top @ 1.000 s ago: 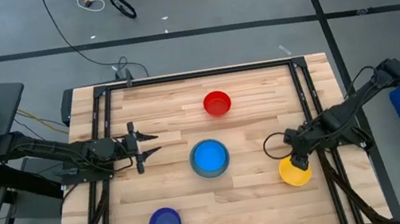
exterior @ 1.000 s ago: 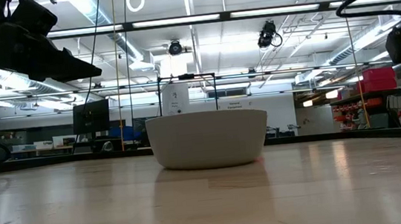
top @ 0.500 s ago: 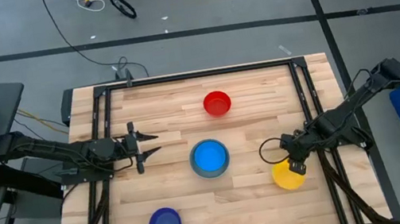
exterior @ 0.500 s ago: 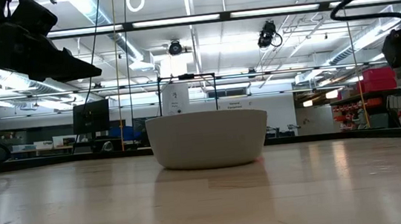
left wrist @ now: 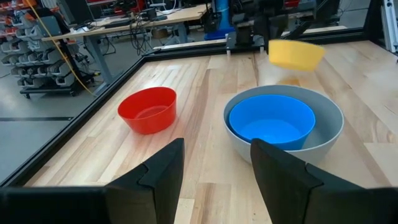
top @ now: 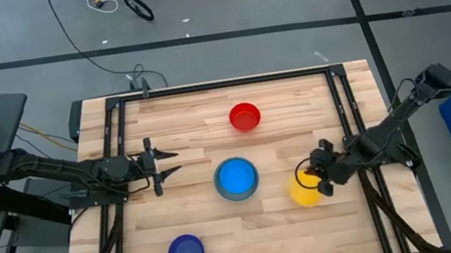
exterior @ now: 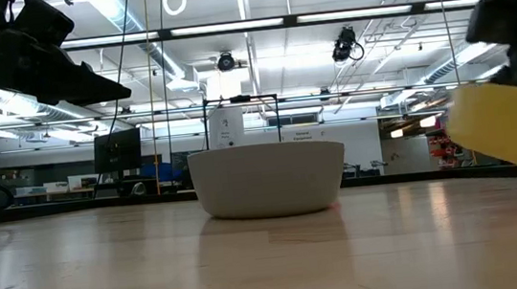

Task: Nest bowls inside each other
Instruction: Stack the yellow bowl on the light blue bowl

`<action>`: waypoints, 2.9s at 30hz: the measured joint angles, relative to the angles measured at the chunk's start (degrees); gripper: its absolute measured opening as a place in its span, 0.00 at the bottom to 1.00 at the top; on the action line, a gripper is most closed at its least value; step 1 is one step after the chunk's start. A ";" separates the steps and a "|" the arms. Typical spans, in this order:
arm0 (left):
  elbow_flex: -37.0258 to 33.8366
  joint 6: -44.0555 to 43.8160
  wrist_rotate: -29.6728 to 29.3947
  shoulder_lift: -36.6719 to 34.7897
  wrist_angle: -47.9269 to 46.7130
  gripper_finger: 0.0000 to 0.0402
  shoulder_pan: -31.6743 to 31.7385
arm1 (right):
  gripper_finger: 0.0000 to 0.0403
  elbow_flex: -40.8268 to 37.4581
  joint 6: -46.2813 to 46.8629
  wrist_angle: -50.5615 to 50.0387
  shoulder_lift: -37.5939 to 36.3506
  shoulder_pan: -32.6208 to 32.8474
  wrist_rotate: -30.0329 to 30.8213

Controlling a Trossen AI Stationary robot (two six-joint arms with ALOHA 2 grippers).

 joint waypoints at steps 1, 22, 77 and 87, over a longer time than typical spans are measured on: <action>0.00 0.00 0.00 0.00 0.00 0.48 0.00 | 0.00 0.00 -1.52 1.46 0.00 0.22 2.16; 0.00 0.25 0.00 0.00 0.00 0.48 0.00 | 0.00 -11.22 -48.64 60.70 0.77 -1.56 24.27; 0.02 -0.59 -0.02 2.25 0.59 0.48 0.01 | 0.00 -21.64 -64.42 77.50 -12.20 -2.23 2.76; 0.02 -0.39 -0.02 2.25 0.59 0.48 0.01 | 0.00 -21.64 -58.67 92.18 1.55 -21.69 -19.03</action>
